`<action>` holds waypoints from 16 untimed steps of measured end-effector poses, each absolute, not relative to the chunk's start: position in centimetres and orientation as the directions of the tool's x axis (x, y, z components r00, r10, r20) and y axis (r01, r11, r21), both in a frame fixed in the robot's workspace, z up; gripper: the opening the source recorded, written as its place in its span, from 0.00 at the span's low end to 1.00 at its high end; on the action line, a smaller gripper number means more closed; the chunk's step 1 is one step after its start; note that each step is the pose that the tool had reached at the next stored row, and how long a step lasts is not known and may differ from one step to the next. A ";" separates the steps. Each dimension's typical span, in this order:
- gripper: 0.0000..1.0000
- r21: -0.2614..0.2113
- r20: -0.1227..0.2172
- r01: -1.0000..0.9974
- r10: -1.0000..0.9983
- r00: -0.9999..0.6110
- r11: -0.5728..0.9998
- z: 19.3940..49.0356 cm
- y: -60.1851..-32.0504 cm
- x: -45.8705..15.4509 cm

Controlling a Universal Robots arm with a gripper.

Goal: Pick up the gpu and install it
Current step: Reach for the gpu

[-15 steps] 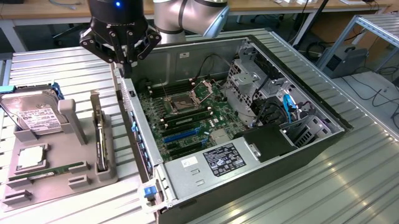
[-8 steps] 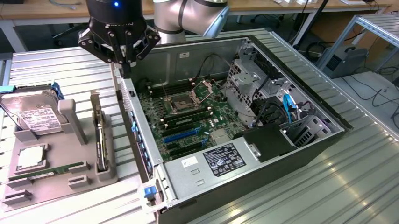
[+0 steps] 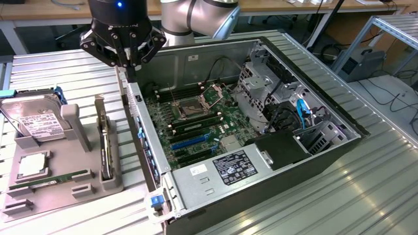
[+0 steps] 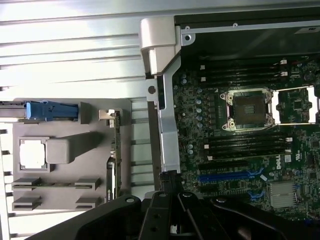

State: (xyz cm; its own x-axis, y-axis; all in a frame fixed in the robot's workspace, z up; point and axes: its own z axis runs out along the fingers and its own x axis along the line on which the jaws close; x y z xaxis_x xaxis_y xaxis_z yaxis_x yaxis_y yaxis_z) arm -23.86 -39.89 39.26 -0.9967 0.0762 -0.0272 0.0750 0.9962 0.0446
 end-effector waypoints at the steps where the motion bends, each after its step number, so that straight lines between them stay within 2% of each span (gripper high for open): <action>1: 0.11 0.045 -0.027 0.075 0.076 -0.997 0.996 39.3 -39.9 -23.9; 16: 0.11 0.045 -0.027 0.075 0.076 -0.997 0.996 39.2 -39.9 -24.4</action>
